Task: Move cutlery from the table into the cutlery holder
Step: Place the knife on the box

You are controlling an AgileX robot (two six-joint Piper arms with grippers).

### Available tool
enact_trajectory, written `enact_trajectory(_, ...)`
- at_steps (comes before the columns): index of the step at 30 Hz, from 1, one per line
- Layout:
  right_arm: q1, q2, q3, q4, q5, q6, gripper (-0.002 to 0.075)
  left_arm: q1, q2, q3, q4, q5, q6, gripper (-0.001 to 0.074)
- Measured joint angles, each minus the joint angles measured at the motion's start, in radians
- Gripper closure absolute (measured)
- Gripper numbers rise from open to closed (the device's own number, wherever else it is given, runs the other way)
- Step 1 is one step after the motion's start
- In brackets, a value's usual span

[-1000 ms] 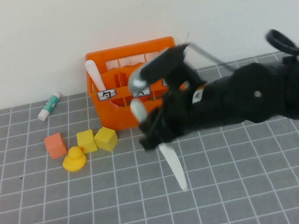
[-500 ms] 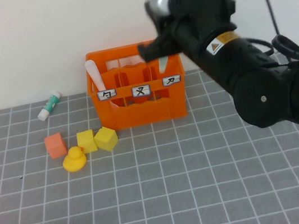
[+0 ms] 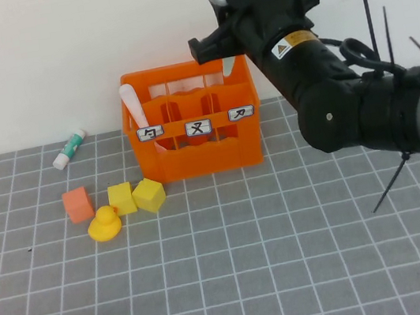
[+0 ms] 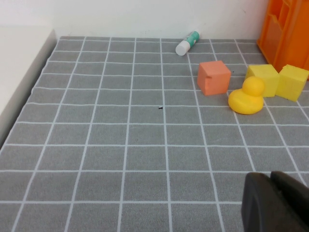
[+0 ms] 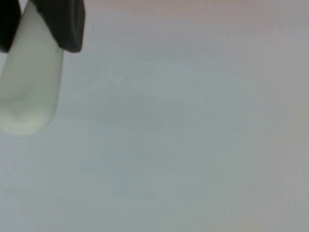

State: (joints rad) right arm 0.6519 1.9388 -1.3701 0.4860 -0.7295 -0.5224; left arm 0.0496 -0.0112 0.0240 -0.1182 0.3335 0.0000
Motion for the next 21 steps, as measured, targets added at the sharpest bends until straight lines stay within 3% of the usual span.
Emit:
enact_trajectory(14, -0.036, 0.112, -0.011, -0.016, 0.025, -0.019, 0.0542, 0.0, 0.0, 0.0, 0.0, 0.0, 0.0, 0.0736)
enact_trajectory(18, -0.065, 0.12, -0.012, -0.027, 0.107, 0.021, 0.0541, 0.0, 0.0, 0.0, 0.0, 0.0, 0.0, 0.0736)
enact_trajectory(21, -0.087, 0.12, -0.016, -0.035, 0.173, 0.084, 0.0496, 0.0, 0.0, 0.0, 0.0, 0.0, 0.0, 0.0736)
